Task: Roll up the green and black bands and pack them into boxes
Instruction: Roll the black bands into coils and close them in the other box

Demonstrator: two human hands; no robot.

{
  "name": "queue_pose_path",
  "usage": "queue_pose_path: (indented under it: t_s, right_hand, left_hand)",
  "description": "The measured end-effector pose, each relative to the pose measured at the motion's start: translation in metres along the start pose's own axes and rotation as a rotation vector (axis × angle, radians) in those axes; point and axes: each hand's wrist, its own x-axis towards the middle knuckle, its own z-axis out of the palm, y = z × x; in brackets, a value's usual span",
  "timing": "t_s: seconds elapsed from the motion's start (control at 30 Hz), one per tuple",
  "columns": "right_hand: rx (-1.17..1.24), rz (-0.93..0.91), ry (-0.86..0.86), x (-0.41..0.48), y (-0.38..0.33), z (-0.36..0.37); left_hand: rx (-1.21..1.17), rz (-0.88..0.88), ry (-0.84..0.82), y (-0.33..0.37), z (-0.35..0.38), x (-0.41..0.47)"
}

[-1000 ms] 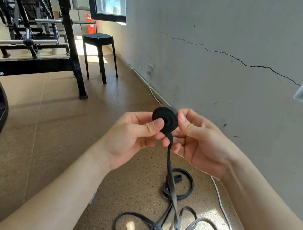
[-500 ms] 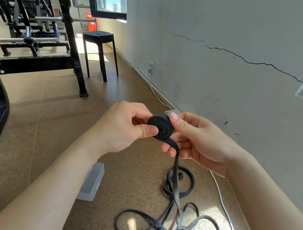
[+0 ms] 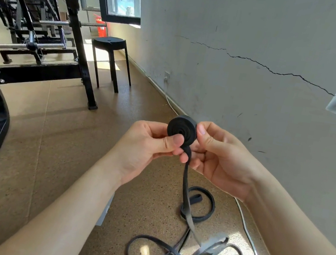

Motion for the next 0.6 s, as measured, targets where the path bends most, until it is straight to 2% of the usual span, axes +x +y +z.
queue_pose_path:
  t_s: [0.17, 0.4, 0.5, 0.6]
  right_hand:
    - [-0.101, 0.055, -0.051, 0.000, -0.002, -0.005]
    - [-0.409, 0.139, -0.015, -0.002, -0.001, -0.001]
    - [-0.378, 0.141, -0.005, -0.002, 0.001, 0.001]
    - [-0.275, 0.138, 0.003, -0.002, -0.001, -0.001]
  left_hand:
    - [0.326, 0.078, 0.032, 0.004, -0.011, -0.001]
    - [0.759, 0.043, -0.022, 0.010, -0.021, 0.000]
    - [0.782, 0.016, -0.055, 0.009, -0.023, 0.000]
    - [0.586, -0.021, -0.039, 0.008, -0.021, -0.003]
